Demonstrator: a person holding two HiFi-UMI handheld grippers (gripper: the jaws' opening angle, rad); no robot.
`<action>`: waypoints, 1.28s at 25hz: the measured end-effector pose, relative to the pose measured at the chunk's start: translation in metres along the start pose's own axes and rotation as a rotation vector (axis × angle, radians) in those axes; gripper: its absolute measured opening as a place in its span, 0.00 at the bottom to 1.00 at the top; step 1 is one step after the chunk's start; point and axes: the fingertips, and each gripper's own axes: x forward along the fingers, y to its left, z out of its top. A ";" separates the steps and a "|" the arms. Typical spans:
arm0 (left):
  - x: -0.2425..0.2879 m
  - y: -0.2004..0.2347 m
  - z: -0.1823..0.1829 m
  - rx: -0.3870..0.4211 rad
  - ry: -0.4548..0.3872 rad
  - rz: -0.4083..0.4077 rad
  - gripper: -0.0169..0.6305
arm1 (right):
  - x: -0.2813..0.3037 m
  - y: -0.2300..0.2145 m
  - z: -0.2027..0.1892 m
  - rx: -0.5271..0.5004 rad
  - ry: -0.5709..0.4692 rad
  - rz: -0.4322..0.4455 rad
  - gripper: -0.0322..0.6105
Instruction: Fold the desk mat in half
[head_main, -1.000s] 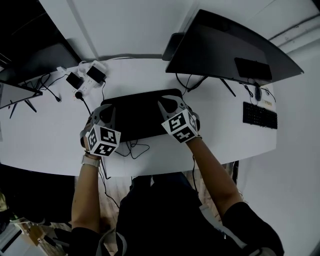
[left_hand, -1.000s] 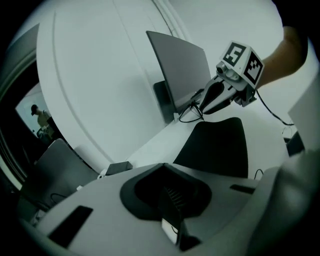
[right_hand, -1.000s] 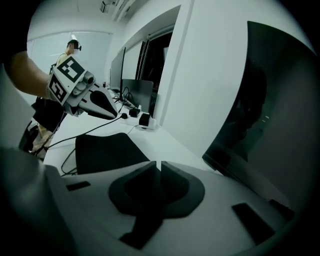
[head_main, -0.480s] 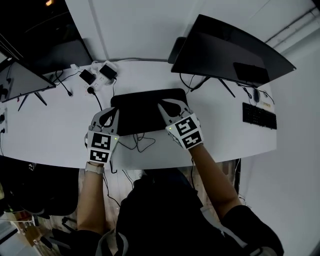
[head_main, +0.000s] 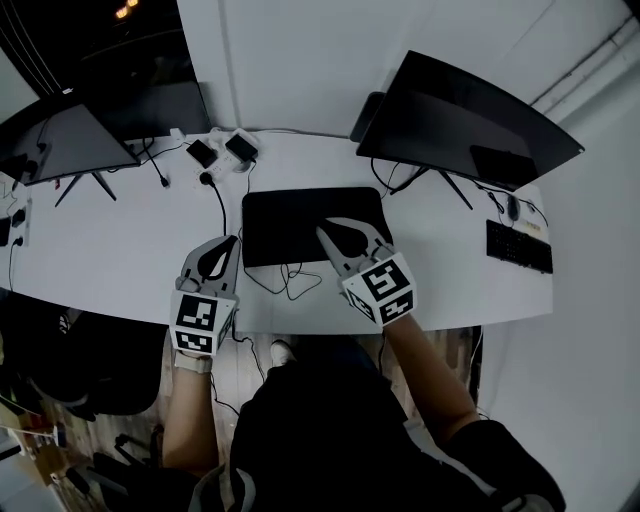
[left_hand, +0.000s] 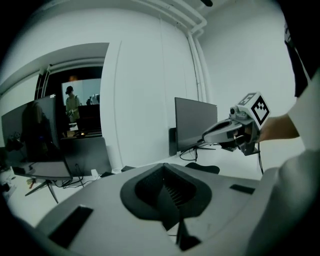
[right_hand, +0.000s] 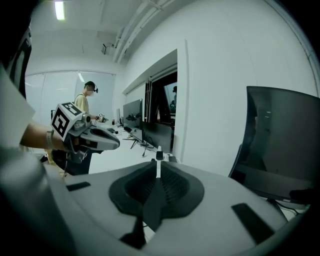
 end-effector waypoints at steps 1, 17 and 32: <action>-0.008 -0.001 0.000 -0.002 0.000 0.006 0.04 | -0.004 0.006 0.004 -0.002 -0.011 0.006 0.10; -0.116 -0.010 0.021 -0.026 -0.108 0.125 0.04 | -0.052 0.091 0.043 0.020 -0.140 0.089 0.10; -0.152 -0.013 0.008 -0.026 -0.122 0.170 0.04 | -0.057 0.134 0.045 -0.047 -0.166 0.144 0.10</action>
